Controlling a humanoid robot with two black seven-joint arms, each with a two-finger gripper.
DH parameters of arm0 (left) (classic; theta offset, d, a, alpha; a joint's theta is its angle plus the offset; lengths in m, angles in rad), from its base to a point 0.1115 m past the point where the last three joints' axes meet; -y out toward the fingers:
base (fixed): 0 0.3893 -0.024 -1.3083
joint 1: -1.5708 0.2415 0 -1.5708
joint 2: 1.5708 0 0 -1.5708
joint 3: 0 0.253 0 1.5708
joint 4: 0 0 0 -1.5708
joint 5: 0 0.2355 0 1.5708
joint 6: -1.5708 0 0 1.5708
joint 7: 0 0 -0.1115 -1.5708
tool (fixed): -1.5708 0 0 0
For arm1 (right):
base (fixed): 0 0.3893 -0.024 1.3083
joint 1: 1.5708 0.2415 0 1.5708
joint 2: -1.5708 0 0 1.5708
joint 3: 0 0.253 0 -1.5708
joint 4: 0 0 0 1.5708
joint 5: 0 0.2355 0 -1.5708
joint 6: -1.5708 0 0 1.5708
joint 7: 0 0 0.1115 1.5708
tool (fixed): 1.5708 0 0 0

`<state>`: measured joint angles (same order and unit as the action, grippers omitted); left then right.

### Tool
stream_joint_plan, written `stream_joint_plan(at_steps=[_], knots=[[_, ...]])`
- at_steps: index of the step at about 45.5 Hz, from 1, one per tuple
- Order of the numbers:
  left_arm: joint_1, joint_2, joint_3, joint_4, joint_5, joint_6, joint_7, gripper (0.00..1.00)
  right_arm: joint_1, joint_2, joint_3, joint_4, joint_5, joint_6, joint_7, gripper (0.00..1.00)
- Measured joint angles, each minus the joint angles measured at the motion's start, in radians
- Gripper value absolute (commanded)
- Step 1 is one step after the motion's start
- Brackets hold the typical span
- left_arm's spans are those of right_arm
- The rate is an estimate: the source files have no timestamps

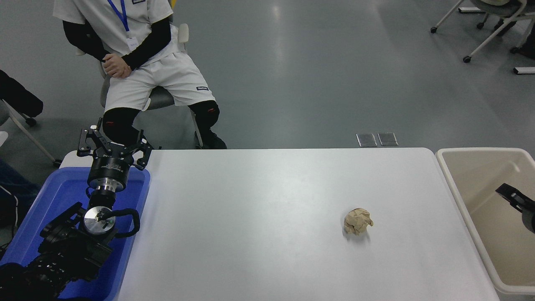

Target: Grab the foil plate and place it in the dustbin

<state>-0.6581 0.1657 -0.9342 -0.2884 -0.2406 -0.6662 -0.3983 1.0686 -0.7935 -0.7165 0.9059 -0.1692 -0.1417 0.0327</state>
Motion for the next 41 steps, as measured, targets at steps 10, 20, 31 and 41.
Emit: stream_joint_plan(at_steps=[10, 20, 31, 41], knots=[[0.000, 0.000, 0.000, 0.000, 0.000, 0.000, 0.000, 0.99, 0.181, -0.006, -0.174, 0.095, -0.002, 0.248, -0.001, 1.00], [0.000, 0.000, 0.000, 0.000, 0.000, 0.000, 0.000, 0.99, 0.359, 0.034, -0.332, 0.135, -0.018, 0.522, -0.001, 1.00], [0.000, 0.000, 0.000, 0.000, 0.000, 0.000, 0.000, 0.99, 0.505, 0.126, -0.403, 0.154, -0.137, 0.774, -0.001, 1.00], [0.000, 0.000, 0.001, 0.000, 0.000, 0.000, 0.000, 0.99, 0.619, 0.237, -0.426, 0.165, -0.246, 0.875, 0.000, 1.00]])
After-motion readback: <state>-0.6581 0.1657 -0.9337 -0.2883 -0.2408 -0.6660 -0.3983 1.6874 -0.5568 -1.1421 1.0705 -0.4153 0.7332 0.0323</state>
